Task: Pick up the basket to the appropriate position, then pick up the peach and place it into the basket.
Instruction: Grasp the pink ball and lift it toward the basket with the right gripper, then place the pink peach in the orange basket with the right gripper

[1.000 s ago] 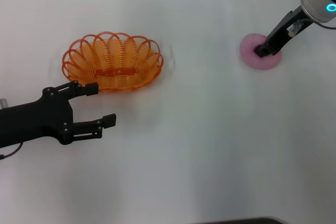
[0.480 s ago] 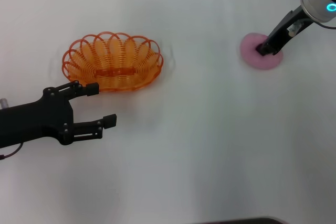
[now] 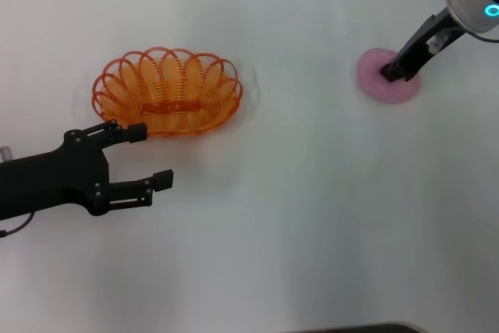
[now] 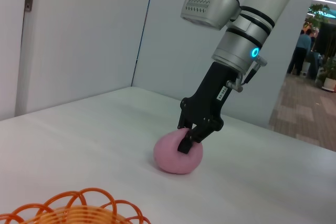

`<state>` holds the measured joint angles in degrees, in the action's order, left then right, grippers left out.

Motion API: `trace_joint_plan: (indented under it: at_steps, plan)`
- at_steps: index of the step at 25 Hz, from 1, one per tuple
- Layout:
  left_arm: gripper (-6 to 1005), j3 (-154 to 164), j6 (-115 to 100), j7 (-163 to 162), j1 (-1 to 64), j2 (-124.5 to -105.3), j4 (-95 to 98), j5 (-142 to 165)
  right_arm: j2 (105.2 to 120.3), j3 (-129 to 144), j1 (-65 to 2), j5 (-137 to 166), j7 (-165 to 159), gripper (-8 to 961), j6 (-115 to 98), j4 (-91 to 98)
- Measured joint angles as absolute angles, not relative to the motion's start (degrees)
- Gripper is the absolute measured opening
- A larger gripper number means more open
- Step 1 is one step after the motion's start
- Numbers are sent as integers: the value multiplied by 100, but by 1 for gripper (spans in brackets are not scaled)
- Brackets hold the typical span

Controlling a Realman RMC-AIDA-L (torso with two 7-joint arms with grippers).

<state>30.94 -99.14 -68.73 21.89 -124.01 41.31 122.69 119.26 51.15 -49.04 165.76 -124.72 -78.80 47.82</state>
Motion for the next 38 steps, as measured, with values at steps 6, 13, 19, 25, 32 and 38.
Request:
trace_joint_plan:
  at_steps: [6, 13, 19, 25, 32, 38]
  plan:
    - [887, 3094, -9914, -6873, 2188, -12401, 4131, 12269, 11926, 5119, -4904, 16576, -12472, 46, -7901, 4786]
    - [887, 3093, -9912, -6873, 2188, -12401, 4131, 12278, 11927, 5124, -4936, 16524, -12466, 46, -8284, 5218]
    - [887, 3093, -9899, -6908, 2191, -12401, 4131, 12311, 11948, 5156, -5022, 16324, -12480, 45, -9011, 6109]
    - [888, 3090, -9896, -6920, 2195, -12401, 4131, 12301, 11989, 5170, -5259, 16264, -12495, 45, -9564, 6787]
    - [888, 3094, -9905, -6940, 2204, -12401, 4135, 12296, 12016, 5308, -5413, 16287, -12537, 51, -9661, 6893]
    - [888, 3094, -9909, -6943, 2205, -12401, 4140, 12299, 12014, 5343, -5414, 16259, -12549, 64, -9650, 6869]
